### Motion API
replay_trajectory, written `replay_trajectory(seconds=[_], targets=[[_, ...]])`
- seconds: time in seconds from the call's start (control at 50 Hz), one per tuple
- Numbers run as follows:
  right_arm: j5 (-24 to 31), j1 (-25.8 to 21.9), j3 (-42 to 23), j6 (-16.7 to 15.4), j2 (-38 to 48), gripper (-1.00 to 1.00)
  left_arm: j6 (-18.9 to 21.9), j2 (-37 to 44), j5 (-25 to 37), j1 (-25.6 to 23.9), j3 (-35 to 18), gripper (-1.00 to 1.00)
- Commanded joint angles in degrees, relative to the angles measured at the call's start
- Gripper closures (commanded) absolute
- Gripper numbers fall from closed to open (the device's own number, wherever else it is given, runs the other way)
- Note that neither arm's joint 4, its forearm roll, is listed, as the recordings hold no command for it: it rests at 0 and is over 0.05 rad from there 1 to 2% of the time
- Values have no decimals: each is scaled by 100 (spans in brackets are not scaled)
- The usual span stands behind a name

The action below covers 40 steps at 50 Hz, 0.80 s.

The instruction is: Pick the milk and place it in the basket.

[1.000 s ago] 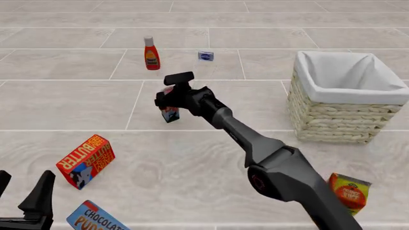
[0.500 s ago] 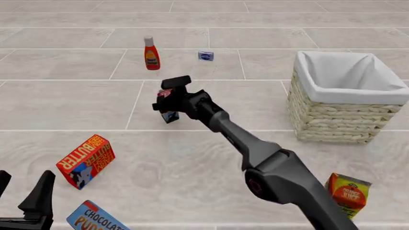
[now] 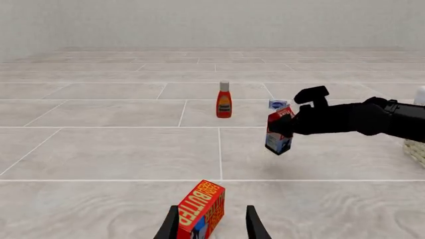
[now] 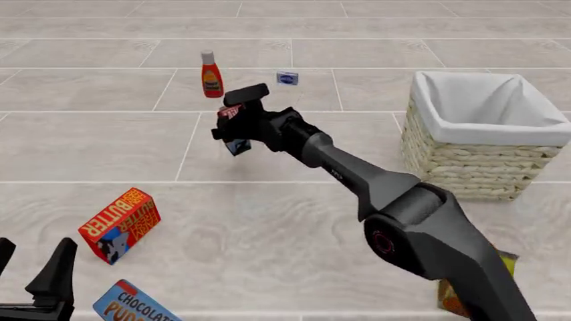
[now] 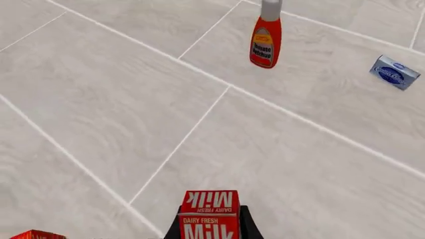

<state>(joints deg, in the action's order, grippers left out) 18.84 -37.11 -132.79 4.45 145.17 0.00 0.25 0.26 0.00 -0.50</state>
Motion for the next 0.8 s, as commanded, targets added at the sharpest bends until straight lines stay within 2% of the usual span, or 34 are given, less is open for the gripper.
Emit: replay_trajectory(seconds=[0.02, 0.24, 0.56, 0.8], targets=[[-329, -28, 696, -93, -861, 100, 0, 1, 0, 0, 0, -100], [-712, -62, 1718, -228, -1804, 100, 1, 0, 0, 0, 0, -100], [-814, -6, 2418, -347, -2673, 100, -1, 0, 0, -1, 0, -100], [-859, 256, 3007, -413, -3405, 100, 1, 1, 0, 1, 0, -100]])
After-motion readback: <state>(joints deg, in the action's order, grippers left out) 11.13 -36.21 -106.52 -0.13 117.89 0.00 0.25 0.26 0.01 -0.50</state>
